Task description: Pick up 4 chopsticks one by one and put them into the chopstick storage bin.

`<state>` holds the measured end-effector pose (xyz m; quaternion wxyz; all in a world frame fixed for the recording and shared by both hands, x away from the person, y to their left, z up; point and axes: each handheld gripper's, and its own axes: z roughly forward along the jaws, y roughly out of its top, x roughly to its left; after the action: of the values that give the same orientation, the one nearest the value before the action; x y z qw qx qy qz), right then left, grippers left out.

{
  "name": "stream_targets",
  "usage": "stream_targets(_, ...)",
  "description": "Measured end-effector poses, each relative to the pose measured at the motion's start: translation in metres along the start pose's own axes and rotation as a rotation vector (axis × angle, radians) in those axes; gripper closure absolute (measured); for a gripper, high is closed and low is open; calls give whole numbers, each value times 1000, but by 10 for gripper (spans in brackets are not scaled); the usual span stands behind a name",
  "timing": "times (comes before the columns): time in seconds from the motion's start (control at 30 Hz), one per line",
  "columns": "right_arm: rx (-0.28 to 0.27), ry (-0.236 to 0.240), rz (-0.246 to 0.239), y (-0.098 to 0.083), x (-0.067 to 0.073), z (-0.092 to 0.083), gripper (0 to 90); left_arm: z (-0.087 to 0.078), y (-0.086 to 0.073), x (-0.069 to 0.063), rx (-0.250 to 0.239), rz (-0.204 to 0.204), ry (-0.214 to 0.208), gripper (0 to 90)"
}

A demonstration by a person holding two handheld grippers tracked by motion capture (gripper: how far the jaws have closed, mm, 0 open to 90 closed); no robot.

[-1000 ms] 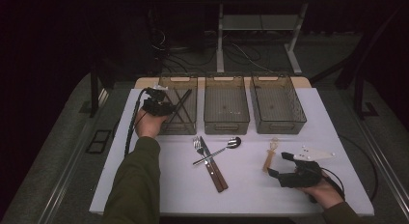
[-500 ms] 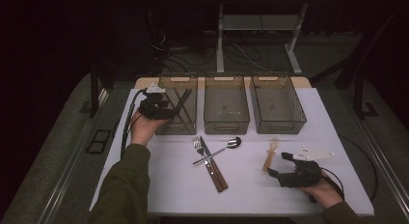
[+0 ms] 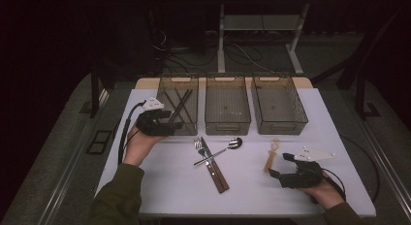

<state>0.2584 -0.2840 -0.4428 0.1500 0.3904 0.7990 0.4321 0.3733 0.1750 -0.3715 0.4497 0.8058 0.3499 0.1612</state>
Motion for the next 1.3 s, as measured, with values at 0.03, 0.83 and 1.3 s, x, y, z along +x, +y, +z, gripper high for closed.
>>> stream_targets(0.03,0,0,0,0,0,0,174,-2,-3,-2,-6,0,-14,299)
stream_targets(0.83,-2,2,-9,1,2,-1,174,-18,-62,-56,-11,75,-161,100)
stream_targets(1.3,-1,-3,-11,1,2,-1,173,-19,-85,-76,0,72,-213,12)
